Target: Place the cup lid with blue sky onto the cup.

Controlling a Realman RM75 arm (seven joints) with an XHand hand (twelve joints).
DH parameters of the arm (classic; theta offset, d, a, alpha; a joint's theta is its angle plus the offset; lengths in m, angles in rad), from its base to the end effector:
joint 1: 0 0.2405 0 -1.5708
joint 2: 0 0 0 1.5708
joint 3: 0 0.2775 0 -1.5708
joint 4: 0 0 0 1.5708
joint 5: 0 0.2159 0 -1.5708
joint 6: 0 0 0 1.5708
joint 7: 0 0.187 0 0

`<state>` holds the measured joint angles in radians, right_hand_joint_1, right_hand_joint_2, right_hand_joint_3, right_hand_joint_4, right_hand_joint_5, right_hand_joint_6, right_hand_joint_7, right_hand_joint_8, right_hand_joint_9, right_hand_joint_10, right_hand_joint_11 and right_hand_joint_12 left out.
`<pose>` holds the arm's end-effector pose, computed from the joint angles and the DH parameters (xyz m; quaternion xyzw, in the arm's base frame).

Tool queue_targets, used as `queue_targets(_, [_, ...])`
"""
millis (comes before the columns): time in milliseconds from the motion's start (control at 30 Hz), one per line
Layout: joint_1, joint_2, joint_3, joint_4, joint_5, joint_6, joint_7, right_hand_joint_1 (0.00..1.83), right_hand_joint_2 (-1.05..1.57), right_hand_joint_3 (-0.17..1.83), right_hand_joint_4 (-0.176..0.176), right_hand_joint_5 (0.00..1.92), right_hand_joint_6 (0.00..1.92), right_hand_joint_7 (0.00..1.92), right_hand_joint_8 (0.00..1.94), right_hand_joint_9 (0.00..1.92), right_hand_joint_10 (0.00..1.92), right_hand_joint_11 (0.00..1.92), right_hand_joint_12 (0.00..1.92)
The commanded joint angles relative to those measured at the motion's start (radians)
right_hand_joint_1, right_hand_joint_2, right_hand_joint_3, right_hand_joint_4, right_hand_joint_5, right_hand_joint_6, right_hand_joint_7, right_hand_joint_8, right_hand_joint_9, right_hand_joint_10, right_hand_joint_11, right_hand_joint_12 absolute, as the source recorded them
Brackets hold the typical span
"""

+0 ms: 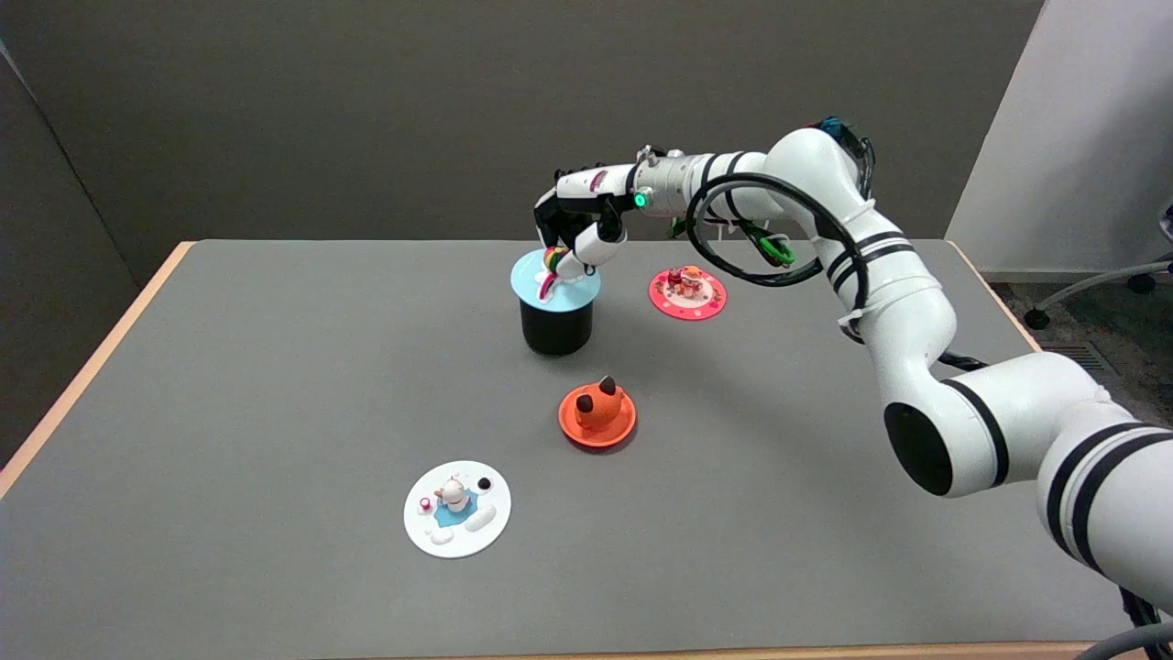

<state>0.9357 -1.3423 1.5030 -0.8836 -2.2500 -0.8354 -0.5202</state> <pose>-0.1791 -0.5815 0.2490 0.8129 -0.1946 -0.1084 0.5381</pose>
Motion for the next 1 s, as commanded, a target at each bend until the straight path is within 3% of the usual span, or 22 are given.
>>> queue_targets(33, [-0.005, 0.005, 0.000, 0.001, 0.003, 0.004, 0.000, 1.11, 1.30, 0.16, -0.176, 0.50, 1.69, 0.55, 1.66, 0.45, 1.28, 0.23, 1.63])
queue_targets(200, [-0.011, 0.006, 0.001, -0.004, 0.009, 0.005, 0.000, 1.12, 1.29, 0.16, -0.176, 0.52, 1.66, 0.56, 1.64, 0.44, 1.28, 0.23, 1.64])
queue_targets(233, [-0.011, 0.006, 0.001, -0.004, 0.010, 0.006, 0.000, 1.11, 1.27, 0.18, -0.104, 0.48, 1.78, 0.65, 1.46, 0.45, 1.30, 0.23, 1.65])
queue_targets(267, [-0.011, 0.006, 0.001, -0.004, 0.010, 0.006, 0.000, 1.09, 1.28, 0.15, -0.077, 0.48, 1.82, 0.68, 1.41, 0.45, 1.29, 0.23, 1.65])
queue_targets(400, [-0.011, 0.006, 0.003, -0.004, 0.011, 0.007, 0.000, 1.10, 1.27, 0.13, -0.054, 0.51, 1.76, 0.69, 1.39, 0.44, 1.27, 0.23, 1.66])
queue_targets(533, [-0.012, 0.006, 0.003, -0.006, 0.013, 0.009, 0.000, 1.12, 1.22, 0.15, 0.000, 0.60, 1.60, 0.73, 1.35, 0.47, 1.26, 0.22, 1.66])
queue_targets(700, [-0.015, 0.006, 0.007, -0.012, 0.014, 0.010, 0.000, 1.13, 1.21, 0.12, 0.018, 0.66, 1.48, 0.76, 1.35, 0.49, 1.25, 0.23, 1.64])
queue_targets(867, [-0.020, 0.006, 0.014, -0.027, 0.014, 0.010, 0.000, 1.15, 1.18, 0.14, 0.001, 0.69, 1.34, 0.79, 1.37, 0.50, 1.23, 0.25, 1.62])
queue_targets(900, [-0.022, 0.006, 0.014, -0.029, 0.014, 0.010, 0.000, 1.26, 1.13, 0.19, -0.076, 0.73, 0.86, 0.77, 1.36, 0.50, 1.21, 0.25, 1.59])
queue_targets(933, [-0.022, 0.006, 0.014, -0.031, 0.014, 0.008, 0.000, 1.32, 1.11, 0.22, -0.117, 0.75, 0.61, 0.76, 1.35, 0.50, 1.19, 0.25, 1.57])
queue_targets(1000, [-0.023, 0.006, 0.014, -0.036, 0.014, 0.006, 0.000, 1.32, 1.12, 0.21, -0.127, 0.77, 0.53, 0.76, 1.35, 0.50, 1.18, 0.26, 1.57])
